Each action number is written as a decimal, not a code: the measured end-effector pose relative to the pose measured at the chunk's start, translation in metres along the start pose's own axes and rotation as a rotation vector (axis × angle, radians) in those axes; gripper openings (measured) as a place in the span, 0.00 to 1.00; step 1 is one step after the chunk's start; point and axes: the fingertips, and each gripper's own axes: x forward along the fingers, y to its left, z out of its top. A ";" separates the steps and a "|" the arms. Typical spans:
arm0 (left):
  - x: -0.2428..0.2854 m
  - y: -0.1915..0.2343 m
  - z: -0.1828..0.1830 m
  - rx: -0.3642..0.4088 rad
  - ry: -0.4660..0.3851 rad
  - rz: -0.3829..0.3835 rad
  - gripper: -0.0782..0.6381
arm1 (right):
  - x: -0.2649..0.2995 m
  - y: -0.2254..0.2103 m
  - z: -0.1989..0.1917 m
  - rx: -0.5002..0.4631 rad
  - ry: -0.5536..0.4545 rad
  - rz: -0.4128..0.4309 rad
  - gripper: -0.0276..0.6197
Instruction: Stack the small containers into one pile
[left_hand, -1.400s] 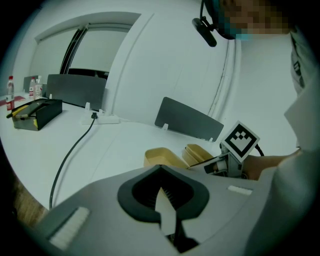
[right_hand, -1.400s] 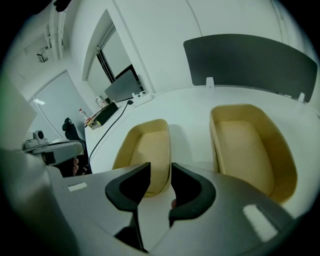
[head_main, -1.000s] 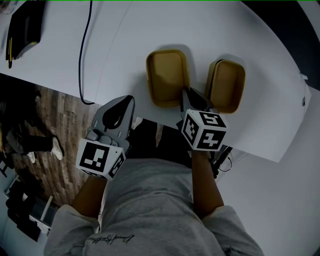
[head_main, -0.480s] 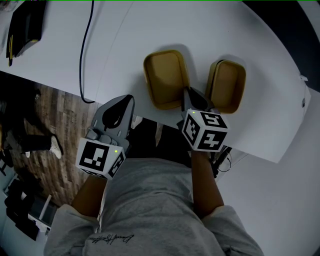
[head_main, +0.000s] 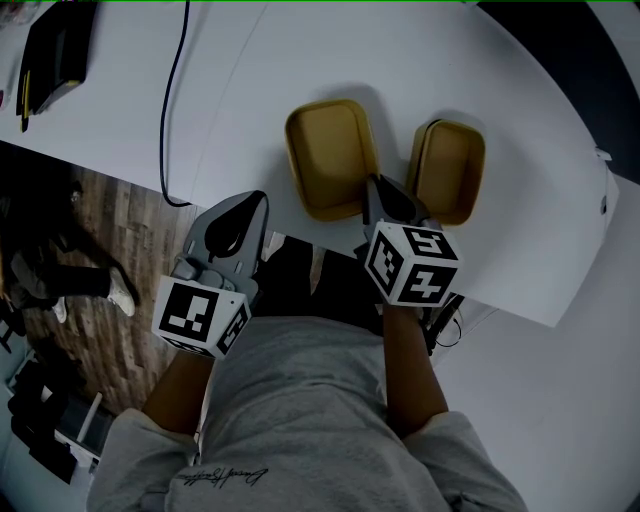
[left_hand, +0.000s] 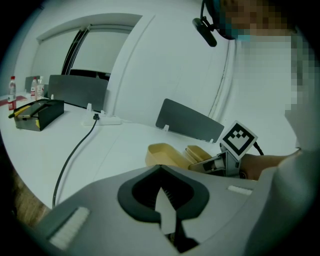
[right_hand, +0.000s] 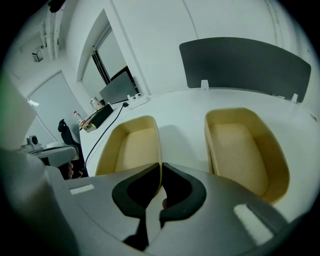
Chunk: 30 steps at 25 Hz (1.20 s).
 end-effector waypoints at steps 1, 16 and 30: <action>0.000 -0.001 0.001 0.003 -0.001 -0.002 0.11 | -0.002 0.000 0.002 0.001 -0.005 0.004 0.08; 0.011 -0.032 0.023 0.045 -0.023 -0.062 0.11 | -0.050 -0.023 0.032 0.039 -0.114 -0.025 0.08; 0.029 -0.087 0.042 0.089 -0.046 -0.156 0.11 | -0.100 -0.088 0.031 0.105 -0.175 -0.149 0.08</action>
